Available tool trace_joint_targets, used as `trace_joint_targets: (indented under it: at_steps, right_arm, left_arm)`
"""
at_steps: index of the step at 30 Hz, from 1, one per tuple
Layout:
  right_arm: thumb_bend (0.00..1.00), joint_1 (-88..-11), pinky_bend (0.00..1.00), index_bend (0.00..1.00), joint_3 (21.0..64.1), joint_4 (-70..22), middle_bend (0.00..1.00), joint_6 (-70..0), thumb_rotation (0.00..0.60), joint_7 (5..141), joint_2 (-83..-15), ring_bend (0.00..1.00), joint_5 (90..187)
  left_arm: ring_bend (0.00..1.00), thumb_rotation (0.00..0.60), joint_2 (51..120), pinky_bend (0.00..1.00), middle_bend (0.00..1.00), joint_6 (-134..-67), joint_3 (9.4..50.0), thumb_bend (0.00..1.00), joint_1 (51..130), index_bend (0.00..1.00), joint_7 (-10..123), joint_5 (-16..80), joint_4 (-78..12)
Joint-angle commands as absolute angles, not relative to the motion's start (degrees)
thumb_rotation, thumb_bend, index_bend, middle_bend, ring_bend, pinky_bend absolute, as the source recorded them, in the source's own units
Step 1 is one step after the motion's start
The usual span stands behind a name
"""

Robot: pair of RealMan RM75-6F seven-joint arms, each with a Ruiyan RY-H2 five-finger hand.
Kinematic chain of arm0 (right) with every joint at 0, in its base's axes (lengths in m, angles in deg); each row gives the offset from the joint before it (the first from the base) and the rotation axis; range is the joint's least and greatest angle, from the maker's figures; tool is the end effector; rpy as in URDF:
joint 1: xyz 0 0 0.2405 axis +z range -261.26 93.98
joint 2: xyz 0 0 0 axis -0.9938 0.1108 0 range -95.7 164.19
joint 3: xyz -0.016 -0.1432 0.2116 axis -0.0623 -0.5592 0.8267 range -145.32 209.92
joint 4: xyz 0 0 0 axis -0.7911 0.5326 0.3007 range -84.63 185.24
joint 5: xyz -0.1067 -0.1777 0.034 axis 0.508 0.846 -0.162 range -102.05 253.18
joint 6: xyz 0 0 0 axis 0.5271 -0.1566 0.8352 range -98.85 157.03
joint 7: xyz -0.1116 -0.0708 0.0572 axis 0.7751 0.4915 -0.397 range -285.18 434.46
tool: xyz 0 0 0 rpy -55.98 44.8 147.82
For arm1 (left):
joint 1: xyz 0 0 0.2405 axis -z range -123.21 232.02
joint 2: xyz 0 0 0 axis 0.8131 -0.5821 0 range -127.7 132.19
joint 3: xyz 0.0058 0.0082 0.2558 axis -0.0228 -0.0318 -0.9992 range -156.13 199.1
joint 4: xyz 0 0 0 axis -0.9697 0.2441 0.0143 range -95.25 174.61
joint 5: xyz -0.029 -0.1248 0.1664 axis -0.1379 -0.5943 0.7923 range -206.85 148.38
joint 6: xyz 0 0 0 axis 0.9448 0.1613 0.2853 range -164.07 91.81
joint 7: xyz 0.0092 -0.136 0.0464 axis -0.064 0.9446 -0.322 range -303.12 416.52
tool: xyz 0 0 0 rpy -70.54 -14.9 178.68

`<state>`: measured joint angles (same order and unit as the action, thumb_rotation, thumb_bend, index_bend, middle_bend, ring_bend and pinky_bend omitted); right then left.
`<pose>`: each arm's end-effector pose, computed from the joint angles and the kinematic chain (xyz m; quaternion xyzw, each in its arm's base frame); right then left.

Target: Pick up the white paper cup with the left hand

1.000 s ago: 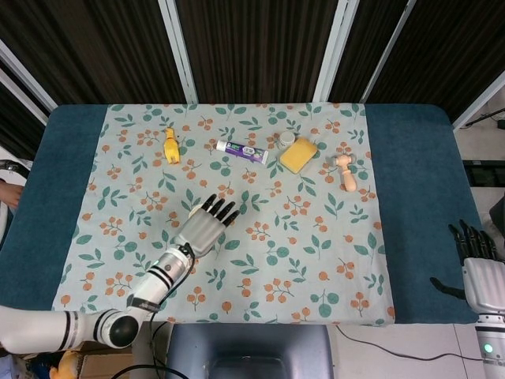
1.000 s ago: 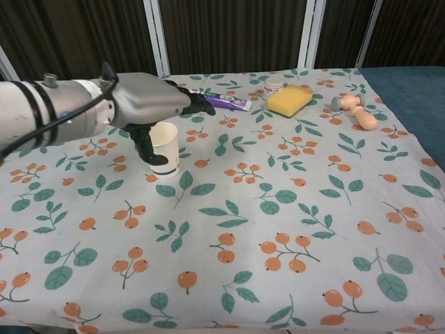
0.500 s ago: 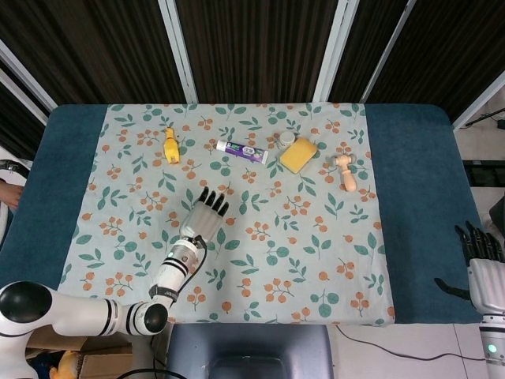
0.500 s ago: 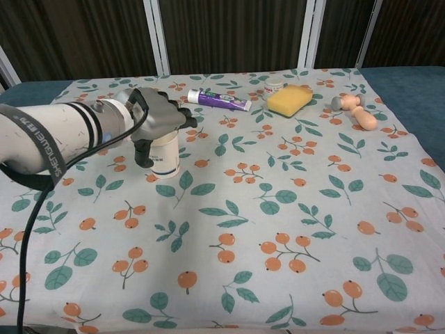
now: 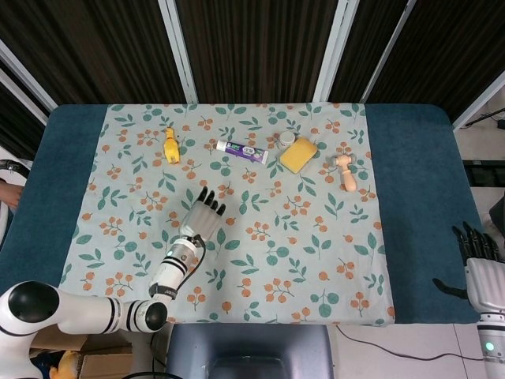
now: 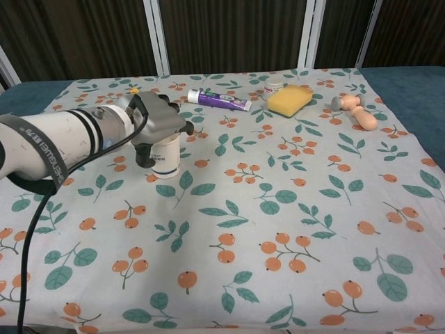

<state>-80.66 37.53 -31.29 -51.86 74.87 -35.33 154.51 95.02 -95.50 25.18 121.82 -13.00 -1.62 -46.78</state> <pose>-0.3624 -0.1787 0.1519 0.5622 -0.4069 0.3235 0.6432 -0.0724 0.3700 -0.0495 -0.8485 -0.1279 -0.1332 0.4959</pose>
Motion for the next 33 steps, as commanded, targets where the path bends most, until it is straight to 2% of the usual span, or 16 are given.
trace_joint_targets:
  at_steps: [1, 8, 13, 19, 24, 30, 33]
  right_arm:
    - [0.02, -80.54, 0.0, 0.0, 37.47, -31.61, 0.0, -51.57, 0.6, 75.29, -35.28, 0.0, 154.39]
    - [0.02, -80.44, 0.0, 0.0, 37.52, -32.07, 0.0, -51.44, 0.6, 75.81, -35.13, 0.0, 154.25]
    - [0.02, -80.25, 0.0, 0.0, 37.55, -32.67, 0.0, -51.18, 0.6, 76.22, -34.89, 0.0, 154.15]
    - [0.02, -80.05, 0.0, 0.0, 37.58, -33.0, 0.0, -50.57, 0.6, 76.67, -34.7, 0.0, 153.68]
    - [0.02, -79.98, 0.0, 0.0, 37.4, -33.16, 0.0, -50.39, 0.6, 76.89, -34.78, 0.0, 153.73]
    - [0.02, -79.8, 0.0, 0.0, 37.4, -32.33, 0.0, -49.21, 0.6, 76.55, -34.99, 0.0, 152.74]
    - [0.02, -79.81, 0.0, 0.0, 37.39, -32.28, 0.0, -48.96, 0.6, 76.34, -34.9, 0.0, 152.5]
  left_arm:
    - [0.02, 0.6, 94.84, 0.0, 0.32, -95.31, 25.05, 0.37, 120.76, 0.33, -9.51, 1.44, -46.55]
    - [0.06, 0.6, 94.1, 0.0, 0.39, -96.22, 24.66, 0.39, 119.94, 0.4, -7.61, 4.15, -46.72]
    - [0.07, 0.6, 89.05, 0.0, 0.39, -93.41, 29.33, 0.38, 114.76, 0.38, 10.44, 9.71, -53.01]
    - [0.07, 0.6, 86.47, 0.0, 0.37, -89.0, 33.99, 0.38, 107.71, 0.38, 36.35, 19.66, -53.79]
    - [0.08, 0.6, 88.44, 0.0, 0.37, -86.51, 35.98, 0.38, 102.54, 0.38, 58.19, 28.64, -47.47]
    - [0.06, 0.6, 92.28, 0.02, 0.36, -84.52, 32.97, 0.38, 98.51, 0.38, 78.54, 39.8, -35.01]
    - [0.01, 0.6, 94.19, 0.03, 0.35, -84.14, 31.85, 0.38, 97.78, 0.37, 84.72, 42.87, -29.87]
